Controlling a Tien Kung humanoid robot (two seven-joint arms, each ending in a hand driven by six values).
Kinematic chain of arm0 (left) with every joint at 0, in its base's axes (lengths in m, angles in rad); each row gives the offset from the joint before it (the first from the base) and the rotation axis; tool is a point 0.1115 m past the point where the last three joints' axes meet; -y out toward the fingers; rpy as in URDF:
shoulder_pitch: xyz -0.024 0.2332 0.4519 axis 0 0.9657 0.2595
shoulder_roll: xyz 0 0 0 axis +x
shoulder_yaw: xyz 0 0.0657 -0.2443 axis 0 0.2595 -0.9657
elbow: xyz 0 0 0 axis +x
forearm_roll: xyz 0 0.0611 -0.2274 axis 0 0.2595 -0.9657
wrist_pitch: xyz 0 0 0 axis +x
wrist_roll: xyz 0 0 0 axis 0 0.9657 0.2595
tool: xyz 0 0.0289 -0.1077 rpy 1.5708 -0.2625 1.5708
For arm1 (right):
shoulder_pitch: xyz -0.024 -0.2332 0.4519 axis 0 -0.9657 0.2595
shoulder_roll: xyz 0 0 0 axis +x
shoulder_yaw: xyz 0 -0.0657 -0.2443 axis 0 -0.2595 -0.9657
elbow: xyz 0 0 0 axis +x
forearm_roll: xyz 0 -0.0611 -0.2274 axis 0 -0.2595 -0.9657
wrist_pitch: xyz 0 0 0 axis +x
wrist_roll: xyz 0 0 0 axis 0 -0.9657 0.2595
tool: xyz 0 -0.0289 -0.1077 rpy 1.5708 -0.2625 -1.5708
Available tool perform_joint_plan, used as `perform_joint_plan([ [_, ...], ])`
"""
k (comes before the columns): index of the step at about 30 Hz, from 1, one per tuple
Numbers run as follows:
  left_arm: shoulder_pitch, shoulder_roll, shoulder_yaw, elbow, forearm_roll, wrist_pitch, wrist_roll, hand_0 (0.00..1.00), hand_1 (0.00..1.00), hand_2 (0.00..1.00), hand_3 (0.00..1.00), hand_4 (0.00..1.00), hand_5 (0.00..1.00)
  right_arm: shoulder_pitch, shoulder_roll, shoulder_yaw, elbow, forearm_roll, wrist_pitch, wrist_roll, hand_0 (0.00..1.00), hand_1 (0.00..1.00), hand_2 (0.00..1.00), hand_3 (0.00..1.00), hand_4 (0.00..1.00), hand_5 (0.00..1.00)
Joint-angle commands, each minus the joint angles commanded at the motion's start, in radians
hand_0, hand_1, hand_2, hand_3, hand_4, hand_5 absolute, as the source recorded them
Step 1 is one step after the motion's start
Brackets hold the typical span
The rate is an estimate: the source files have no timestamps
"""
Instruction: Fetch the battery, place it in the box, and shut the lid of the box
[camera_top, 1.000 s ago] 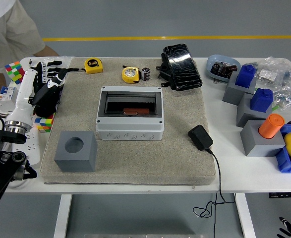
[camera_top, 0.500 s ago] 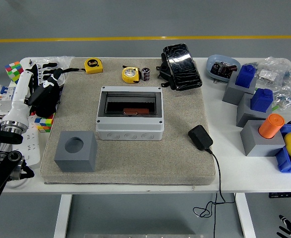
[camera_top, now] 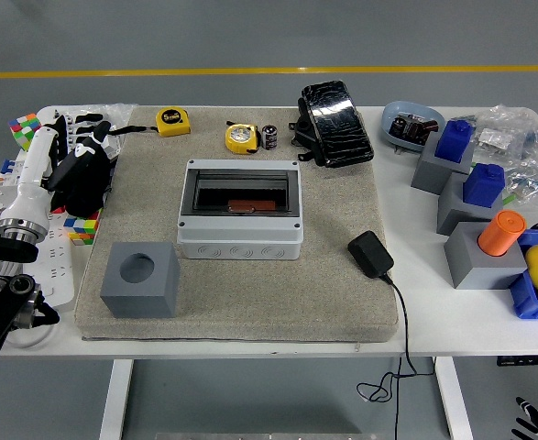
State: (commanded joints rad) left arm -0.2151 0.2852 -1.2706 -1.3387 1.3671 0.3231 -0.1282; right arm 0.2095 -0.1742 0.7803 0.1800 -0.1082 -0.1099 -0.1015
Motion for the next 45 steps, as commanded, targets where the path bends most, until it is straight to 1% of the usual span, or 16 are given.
perform_joint_plan([
  [14, -0.004, -0.002, -0.023, -0.002, 0.007, -0.024, 0.011, 0.439, 0.606, 0.629, 0.691, 0.998, 0.809, 0.005, -0.005, -0.002, 0.000, 0.001, -0.005, -0.006, 0.626, 0.685, 0.667, 0.548, 0.917, 0.490],
  [21, -0.001, 0.005, -0.013, -0.009, 0.006, -0.032, 0.012, 0.440, 0.606, 0.628, 0.691, 0.998, 0.807, 0.004, 0.001, -0.004, 0.000, 0.011, -0.006, -0.003, 0.625, 0.685, 0.667, 0.549, 0.917, 0.491],
  [29, 0.004, 0.002, -0.010, -0.009, 0.006, -0.037, 0.014, 0.436, 0.603, 0.627, 0.692, 0.998, 0.816, -0.003, 0.004, 0.020, 0.000, -0.011, -0.008, -0.007, 0.625, 0.685, 0.668, 0.549, 0.916, 0.491],
  [30, 0.002, 0.003, -0.010, -0.009, 0.004, -0.037, 0.013, 0.436, 0.603, 0.627, 0.692, 0.998, 0.816, -0.001, 0.004, 0.021, 0.000, -0.011, -0.009, -0.006, 0.625, 0.685, 0.668, 0.549, 0.916, 0.491],
  [32, -0.020, 0.007, -0.009, -0.005, -0.001, -0.036, 0.011, 0.436, 0.603, 0.627, 0.692, 0.998, 0.816, 0.026, 0.005, 0.026, 0.000, -0.015, -0.011, -0.008, 0.625, 0.685, 0.668, 0.549, 0.916, 0.491],
  [34, -0.040, 0.028, 0.013, -0.006, -0.004, -0.041, 0.010, 0.436, 0.603, 0.627, 0.692, 0.998, 0.816, 0.047, -0.001, -0.042, 0.002, 0.040, -0.001, 0.004, 0.625, 0.685, 0.668, 0.549, 0.916, 0.491],
  [36, -0.046, 0.040, 0.026, -0.009, -0.001, -0.048, 0.010, 0.434, 0.601, 0.623, 0.689, 0.998, 0.818, 0.047, -0.009, -0.069, 0.004, 0.053, -0.002, 0.004, 0.625, 0.685, 0.668, 0.548, 0.916, 0.492],
  [37, -0.040, 0.037, 0.023, -0.007, 0.000, -0.050, 0.009, 0.434, 0.601, 0.623, 0.689, 0.998, 0.818, 0.041, -0.013, -0.063, 0.002, 0.047, -0.005, -0.001, 0.625, 0.685, 0.668, 0.548, 0.916, 0.492],
  [42, 0.004, -0.006, -0.014, -0.009, 0.008, -0.046, 0.004, 0.433, 0.599, 0.621, 0.688, 0.998, 0.820, 0.013, -0.027, -0.025, 0.000, 0.018, -0.014, -0.008, 0.625, 0.685, 0.668, 0.548, 0.916, 0.492],
  [45, 0.008, -0.010, -0.012, -0.009, 0.008, -0.047, 0.004, 0.433, 0.599, 0.621, 0.688, 0.998, 0.820, 0.014, -0.024, -0.015, 0.000, 0.010, -0.012, -0.003, 0.625, 0.685, 0.668, 0.548, 0.916, 0.492],
])
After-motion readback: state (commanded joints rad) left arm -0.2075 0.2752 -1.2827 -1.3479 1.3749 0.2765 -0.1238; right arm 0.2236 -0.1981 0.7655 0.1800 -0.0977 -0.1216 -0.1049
